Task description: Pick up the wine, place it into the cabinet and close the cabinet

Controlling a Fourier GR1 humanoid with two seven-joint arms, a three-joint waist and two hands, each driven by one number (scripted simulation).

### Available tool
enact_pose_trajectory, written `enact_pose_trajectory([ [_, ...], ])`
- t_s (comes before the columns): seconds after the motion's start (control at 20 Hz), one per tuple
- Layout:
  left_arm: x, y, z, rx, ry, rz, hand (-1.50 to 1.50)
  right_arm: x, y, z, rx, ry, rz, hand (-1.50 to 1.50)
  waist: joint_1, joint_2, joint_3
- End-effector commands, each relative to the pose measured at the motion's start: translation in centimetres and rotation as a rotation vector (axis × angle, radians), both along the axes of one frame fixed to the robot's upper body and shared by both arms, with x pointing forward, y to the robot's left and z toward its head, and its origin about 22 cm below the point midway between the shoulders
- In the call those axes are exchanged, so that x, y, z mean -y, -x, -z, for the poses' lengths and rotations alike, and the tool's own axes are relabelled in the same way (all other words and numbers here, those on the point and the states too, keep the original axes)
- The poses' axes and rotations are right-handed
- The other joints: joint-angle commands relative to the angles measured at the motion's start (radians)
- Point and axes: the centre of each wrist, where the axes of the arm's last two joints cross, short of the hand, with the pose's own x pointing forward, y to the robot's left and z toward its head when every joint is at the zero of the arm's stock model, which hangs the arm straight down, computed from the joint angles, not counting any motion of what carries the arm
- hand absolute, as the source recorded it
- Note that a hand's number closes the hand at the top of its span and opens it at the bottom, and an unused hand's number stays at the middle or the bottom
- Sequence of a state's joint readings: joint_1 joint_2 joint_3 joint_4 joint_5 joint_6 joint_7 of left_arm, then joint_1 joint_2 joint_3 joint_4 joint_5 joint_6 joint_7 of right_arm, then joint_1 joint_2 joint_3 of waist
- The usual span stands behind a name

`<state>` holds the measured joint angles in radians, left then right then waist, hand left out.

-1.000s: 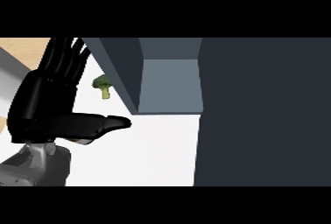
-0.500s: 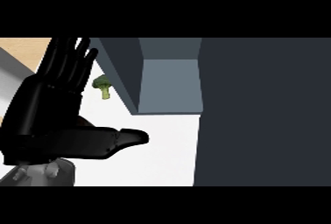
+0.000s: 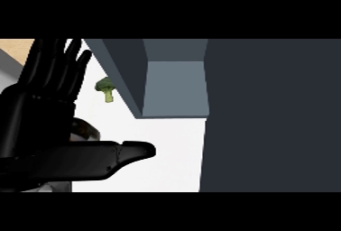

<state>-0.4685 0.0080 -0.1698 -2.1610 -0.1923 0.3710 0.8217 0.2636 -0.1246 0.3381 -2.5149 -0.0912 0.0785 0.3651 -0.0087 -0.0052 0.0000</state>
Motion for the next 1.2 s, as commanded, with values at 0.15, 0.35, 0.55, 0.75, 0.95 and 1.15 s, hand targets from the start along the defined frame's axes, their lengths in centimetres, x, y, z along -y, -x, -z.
enact_pose_trajectory([
  [0.15, -1.4, 0.5, -1.8, 0.011, -0.015, -0.055, -1.50, 0.8, 3.3, -3.8, 0.091, 0.000, 0.004, -1.50, 0.005, 0.001, 0.000],
  [0.35, -3.4, 1.9, -1.3, -0.012, -0.024, -0.084, -1.50, 1.2, 3.8, -4.0, 0.080, 0.010, -0.012, -1.50, 0.004, 0.000, 0.000],
  [0.55, -4.5, 0.7, -0.9, -0.010, -0.030, -0.126, -1.50, 0.5, 3.8, -3.9, 0.085, -0.015, 0.003, -1.50, -0.002, 0.002, -0.001],
  [0.75, -6.6, 0.1, -2.1, -0.003, -0.051, -0.172, -1.50, 1.2, 5.0, -4.6, 0.071, 0.003, -0.015, -1.50, -0.008, 0.001, -0.001],
  [0.95, -8.3, 1.3, -1.5, -0.005, -0.074, -0.194, -1.50, 1.1, 4.5, -4.5, 0.081, 0.003, -0.012, -1.50, -0.001, 0.001, -0.001],
  [1.15, -9.9, 1.2, -1.2, -0.023, -0.090, -0.233, -1.50, 0.5, 4.0, -4.3, 0.077, -0.009, -0.005, -1.50, 0.001, 0.002, -0.001],
])
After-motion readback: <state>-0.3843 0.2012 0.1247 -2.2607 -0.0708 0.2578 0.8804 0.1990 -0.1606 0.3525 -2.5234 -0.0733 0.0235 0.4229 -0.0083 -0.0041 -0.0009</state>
